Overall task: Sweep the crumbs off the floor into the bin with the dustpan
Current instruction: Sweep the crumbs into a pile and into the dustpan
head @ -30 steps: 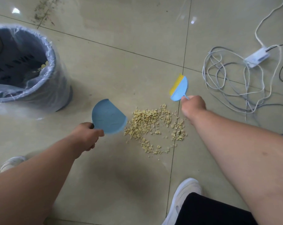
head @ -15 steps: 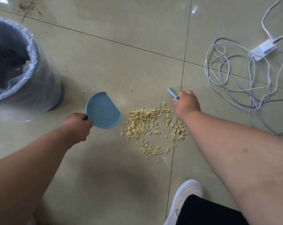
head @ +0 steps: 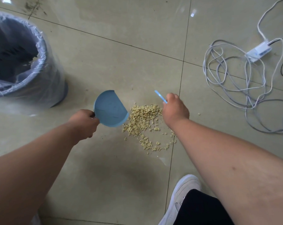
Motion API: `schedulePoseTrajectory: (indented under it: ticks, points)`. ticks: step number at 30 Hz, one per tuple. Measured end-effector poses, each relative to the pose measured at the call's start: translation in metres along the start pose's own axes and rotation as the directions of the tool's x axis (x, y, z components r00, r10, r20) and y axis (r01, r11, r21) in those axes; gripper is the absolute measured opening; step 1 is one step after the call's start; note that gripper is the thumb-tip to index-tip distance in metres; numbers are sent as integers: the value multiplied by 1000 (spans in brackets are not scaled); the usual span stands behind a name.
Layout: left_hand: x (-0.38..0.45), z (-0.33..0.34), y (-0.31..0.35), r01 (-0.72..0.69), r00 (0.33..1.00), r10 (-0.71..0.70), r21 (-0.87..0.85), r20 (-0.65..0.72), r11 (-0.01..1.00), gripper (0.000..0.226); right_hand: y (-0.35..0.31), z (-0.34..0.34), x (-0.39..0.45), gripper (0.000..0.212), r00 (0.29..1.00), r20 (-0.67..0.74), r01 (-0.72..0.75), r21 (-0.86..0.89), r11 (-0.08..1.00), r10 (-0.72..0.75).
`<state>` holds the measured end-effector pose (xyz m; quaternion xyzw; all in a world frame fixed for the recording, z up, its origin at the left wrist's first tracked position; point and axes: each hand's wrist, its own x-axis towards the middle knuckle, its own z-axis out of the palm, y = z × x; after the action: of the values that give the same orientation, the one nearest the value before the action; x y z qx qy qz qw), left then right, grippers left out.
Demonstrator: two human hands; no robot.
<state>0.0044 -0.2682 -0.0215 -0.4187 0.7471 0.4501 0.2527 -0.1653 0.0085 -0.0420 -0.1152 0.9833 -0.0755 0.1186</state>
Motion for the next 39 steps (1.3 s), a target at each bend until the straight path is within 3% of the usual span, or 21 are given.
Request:
schedulePoseTrajectory:
  ticks: [3, 7, 12, 21, 32, 36, 39]
  points:
    - [-1, 4, 3, -1, 1000, 0, -31, -3, 1000, 27, 39, -15, 11, 19, 990, -46, -133, -48, 990, 131]
    - [-4, 11, 6, 9, 1000, -13, -151, -23, 988, 51, 111, -22, 10, 26, 945, -26, -327, -121, 937, 327]
    - [2, 18, -6, -75, 997, 74, -34, -38, 997, 57, 163, -14, -7, 37, 881, 28, -467, -120, 876, 473]
    - [-7, 22, -10, -107, 994, 108, -27, 7, 994, 62, 95, 16, -27, 33, 923, 76, -379, 12, 925, 377]
    - [-16, 14, -24, -122, 992, 123, -24, 29, 992, 62, 23, 29, -46, 30, 992, 125, -32, 67, 997, 23]
    - [-18, 8, -28, -123, 992, 124, -42, 32, 992, 60, 38, 13, -42, 28, 994, 35, -101, 69, 992, 99]
    - [-18, 5, -34, -114, 993, 115, -38, 24, 993, 60, 62, 2, -41, 30, 967, 0, -255, 27, 967, 255]
